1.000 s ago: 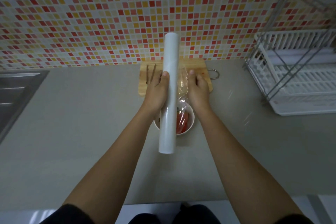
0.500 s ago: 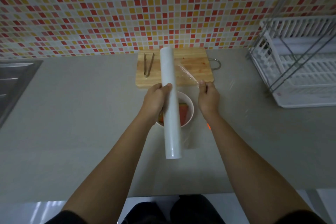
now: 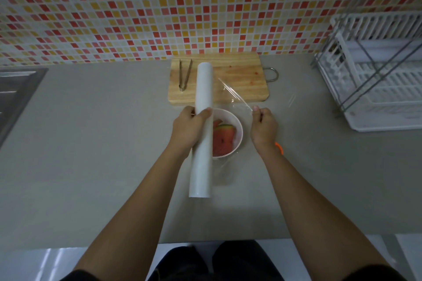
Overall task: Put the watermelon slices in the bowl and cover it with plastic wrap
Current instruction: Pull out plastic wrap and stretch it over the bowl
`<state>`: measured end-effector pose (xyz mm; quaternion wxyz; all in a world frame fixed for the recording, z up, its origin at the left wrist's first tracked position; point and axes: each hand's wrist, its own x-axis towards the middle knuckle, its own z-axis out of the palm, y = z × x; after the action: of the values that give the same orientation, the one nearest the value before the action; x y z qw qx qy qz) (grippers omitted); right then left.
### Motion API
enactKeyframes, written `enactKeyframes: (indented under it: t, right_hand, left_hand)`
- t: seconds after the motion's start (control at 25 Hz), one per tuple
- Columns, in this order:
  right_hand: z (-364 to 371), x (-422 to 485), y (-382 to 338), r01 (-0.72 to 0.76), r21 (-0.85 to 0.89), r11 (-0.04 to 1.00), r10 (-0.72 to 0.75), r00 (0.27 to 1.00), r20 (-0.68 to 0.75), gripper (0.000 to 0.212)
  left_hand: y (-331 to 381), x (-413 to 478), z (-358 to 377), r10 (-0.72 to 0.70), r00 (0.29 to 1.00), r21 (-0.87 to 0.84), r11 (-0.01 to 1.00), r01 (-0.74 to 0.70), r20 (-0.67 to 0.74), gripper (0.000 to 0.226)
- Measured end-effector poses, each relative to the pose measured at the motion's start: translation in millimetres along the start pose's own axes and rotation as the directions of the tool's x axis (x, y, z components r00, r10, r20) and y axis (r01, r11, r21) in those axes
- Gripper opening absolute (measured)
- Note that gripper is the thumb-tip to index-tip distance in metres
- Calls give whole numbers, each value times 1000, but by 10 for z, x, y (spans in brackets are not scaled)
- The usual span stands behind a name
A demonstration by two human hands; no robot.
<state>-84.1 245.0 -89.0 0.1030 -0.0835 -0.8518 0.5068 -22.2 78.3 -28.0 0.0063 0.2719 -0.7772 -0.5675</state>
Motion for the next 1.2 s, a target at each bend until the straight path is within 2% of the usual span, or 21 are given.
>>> enactKeyframes:
  t: [0.16, 0.28, 0.48, 0.68, 0.92, 1.04, 1.2]
  right_hand:
    - [-35, 39, 21, -7, 1, 1000, 7, 1000, 9, 34]
    - [-29, 56, 39, 19, -19, 1000, -18, 1000, 21, 34]
    - [-34, 95, 110, 12, -33, 999, -11, 1000, 17, 34]
    - [-36, 89, 229, 0, -88, 996, 4, 999, 50, 34]
    - [99, 64, 190, 2, -90, 996, 9, 993, 118, 34]
    - [208, 47, 162, -26, -59, 998, 34, 989, 145, 35]
    - [232, 67, 199, -85, -15, 996, 87, 986, 142, 36]
  left_hand:
    - [-6, -7, -20, -99, 992, -28, 994, 101, 79, 47]
    - [-21, -27, -32, -51, 996, 61, 997, 46, 80, 61]
    - [-73, -29, -57, 24, 1000, 196, 980, -25, 5, 39]
    - [-136, -108, 1, 160, 986, 405, 905, -130, -43, 46]
    - [-161, -94, -46, 194, 975, 505, 855, -116, -105, 46]
    - [-193, 19, -158, 158, 985, 504, 858, -99, -74, 48]
    - [-253, 59, -213, 83, 995, 378, 924, -57, -53, 54]
